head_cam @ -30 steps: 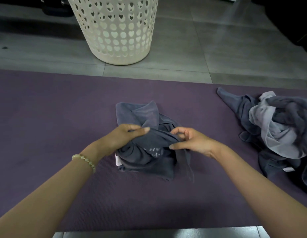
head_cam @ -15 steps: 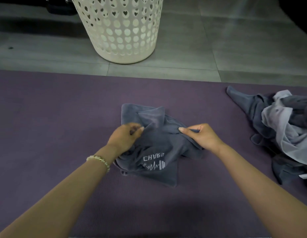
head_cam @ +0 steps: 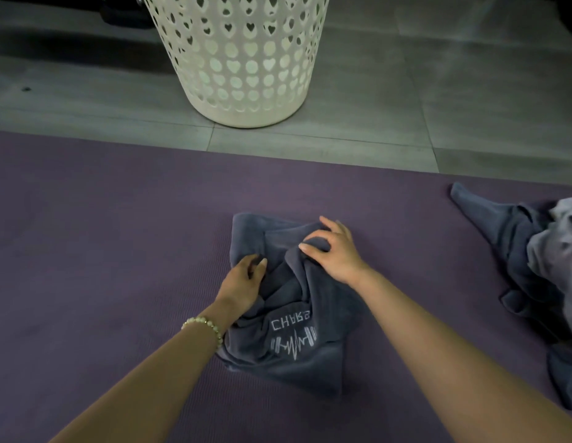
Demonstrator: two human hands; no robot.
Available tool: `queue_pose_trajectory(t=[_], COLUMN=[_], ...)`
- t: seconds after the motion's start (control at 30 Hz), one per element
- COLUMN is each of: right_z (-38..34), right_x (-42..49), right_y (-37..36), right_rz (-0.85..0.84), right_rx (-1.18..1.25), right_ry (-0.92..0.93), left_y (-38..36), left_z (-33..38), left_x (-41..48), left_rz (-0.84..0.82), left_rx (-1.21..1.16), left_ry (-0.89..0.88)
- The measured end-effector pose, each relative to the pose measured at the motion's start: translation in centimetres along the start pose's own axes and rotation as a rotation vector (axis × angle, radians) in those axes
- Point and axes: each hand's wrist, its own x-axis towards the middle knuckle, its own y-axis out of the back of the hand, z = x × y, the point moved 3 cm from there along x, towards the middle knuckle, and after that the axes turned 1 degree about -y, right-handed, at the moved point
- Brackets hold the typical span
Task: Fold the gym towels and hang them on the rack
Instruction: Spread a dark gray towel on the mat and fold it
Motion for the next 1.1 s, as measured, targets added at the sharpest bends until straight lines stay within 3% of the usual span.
queue_pose_trajectory(t=[0.13,0.27,0.37,0.47,0.57,0.73,0.8,1.1], right_z=[-0.9,-0.8,-1.1,-2.0,-2.9,-4.2,-4.2,-3.7], right_x=[1.7,1.7,0.5,-2.1,-4.9,-8.1,-8.9,-11.7], right_y=[-1.7,-2.2,-1.5,-0.1,2.1,4.6,5.2,6.5], right_rz=[-0.214,-0.143,-0.079,-0.183,-0.211,-0.159,-0.102,0.078], right_rx=[-0.277,-0.346,-0.082,0.226,0.345,0.502,0.592,0.796], right_ry=[0.023,0.054,0.118,0.101,0.101,0.066,0.028,-0.035], left_y=[-0.1,0.0,0.1,0.6,0.8,1.4,1.4,1.6], left_z=[-0.5,-0.6,-0.2,1.7,4.9,8.7,9.6,10.1], left_x=[0.2,0.2,-0.1,-1.1,-2.9,-6.3,-7.8,-10.3], left_rz=[0.027,-0.010,-0.029,-0.044,-0.149,-0.335,-0.393,-0.263], left_rx=[-0.026,-0.057,-0.080,-0.164,-0.280,-0.347,-0.271,-0.447], left_ry=[-0.035,-0.048,-0.052,-0.139,-0.264,-0.222,-0.259,-0.270])
